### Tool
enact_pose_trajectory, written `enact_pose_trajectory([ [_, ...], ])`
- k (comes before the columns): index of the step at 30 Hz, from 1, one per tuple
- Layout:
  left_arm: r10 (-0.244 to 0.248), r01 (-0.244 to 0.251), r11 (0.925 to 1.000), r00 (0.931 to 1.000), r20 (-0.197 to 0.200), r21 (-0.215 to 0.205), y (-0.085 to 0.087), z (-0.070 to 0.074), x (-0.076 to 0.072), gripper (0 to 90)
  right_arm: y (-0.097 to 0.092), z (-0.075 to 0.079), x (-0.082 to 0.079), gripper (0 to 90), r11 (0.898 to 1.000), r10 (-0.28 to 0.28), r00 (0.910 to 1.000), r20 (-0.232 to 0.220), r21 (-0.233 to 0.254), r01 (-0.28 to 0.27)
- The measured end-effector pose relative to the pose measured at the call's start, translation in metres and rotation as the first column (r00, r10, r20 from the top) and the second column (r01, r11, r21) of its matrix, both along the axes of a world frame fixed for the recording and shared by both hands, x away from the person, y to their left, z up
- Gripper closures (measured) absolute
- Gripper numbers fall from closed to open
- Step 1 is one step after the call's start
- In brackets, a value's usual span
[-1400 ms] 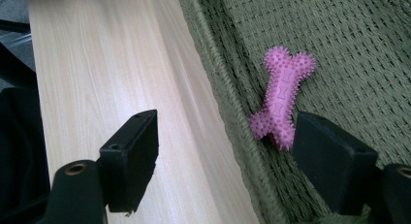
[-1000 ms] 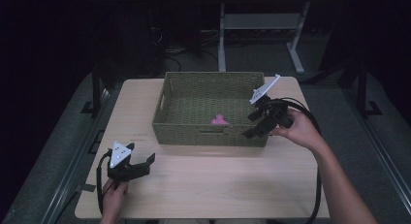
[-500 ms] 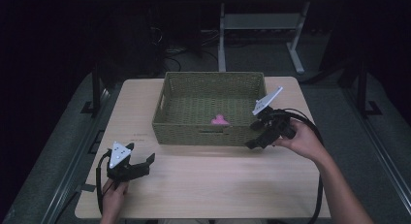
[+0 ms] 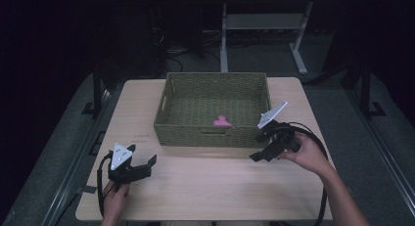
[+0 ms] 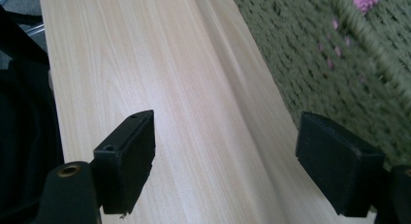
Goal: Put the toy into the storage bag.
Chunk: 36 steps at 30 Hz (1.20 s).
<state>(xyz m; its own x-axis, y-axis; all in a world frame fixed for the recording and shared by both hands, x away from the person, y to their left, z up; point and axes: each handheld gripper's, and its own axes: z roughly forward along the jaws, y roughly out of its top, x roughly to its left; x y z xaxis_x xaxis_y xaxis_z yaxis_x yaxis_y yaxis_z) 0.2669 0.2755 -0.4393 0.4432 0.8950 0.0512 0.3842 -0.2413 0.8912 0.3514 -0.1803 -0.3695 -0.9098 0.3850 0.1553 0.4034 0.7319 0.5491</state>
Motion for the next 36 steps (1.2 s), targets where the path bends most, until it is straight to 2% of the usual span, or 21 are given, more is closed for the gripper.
enact_pose_trajectory([
  [20, -0.001, 0.001, 1.0000, 1.0000, 0.002, 0.003, 0.000, 0.000, 0.000, 13.8, -0.020, -0.031, -0.012, 21.7, 0.998, -0.060, 0.9979, -0.027, 0.015, 0.060],
  [27, 0.001, -0.001, 1.0000, 1.0000, 0.005, -0.003, 0.000, 0.000, -0.001, 13.9, -0.030, -0.043, -0.021, 21.7, 0.995, -0.095, 0.9948, -0.036, 0.023, 0.096],
  [30, 0.000, 0.000, 1.0000, 1.0000, 0.006, -0.001, 0.000, 0.000, -0.001, 13.9, -0.032, -0.047, -0.026, 21.1, 0.995, -0.101, 0.9938, -0.047, 0.006, 0.102],
  [31, 0.000, 0.000, 1.0000, 1.0000, 0.006, -0.002, 0.000, 0.000, -0.001, 13.8, -0.033, -0.047, -0.028, 21.3, 0.995, -0.101, 0.9944, -0.033, 0.011, 0.101],
  [36, 0.002, -0.002, 1.0000, 1.0000, 0.008, -0.005, 0.000, 0.001, -0.001, 13.9, -0.039, -0.051, -0.036, 21.3, 0.992, -0.124, 0.9915, -0.037, 0.022, 0.125],
])
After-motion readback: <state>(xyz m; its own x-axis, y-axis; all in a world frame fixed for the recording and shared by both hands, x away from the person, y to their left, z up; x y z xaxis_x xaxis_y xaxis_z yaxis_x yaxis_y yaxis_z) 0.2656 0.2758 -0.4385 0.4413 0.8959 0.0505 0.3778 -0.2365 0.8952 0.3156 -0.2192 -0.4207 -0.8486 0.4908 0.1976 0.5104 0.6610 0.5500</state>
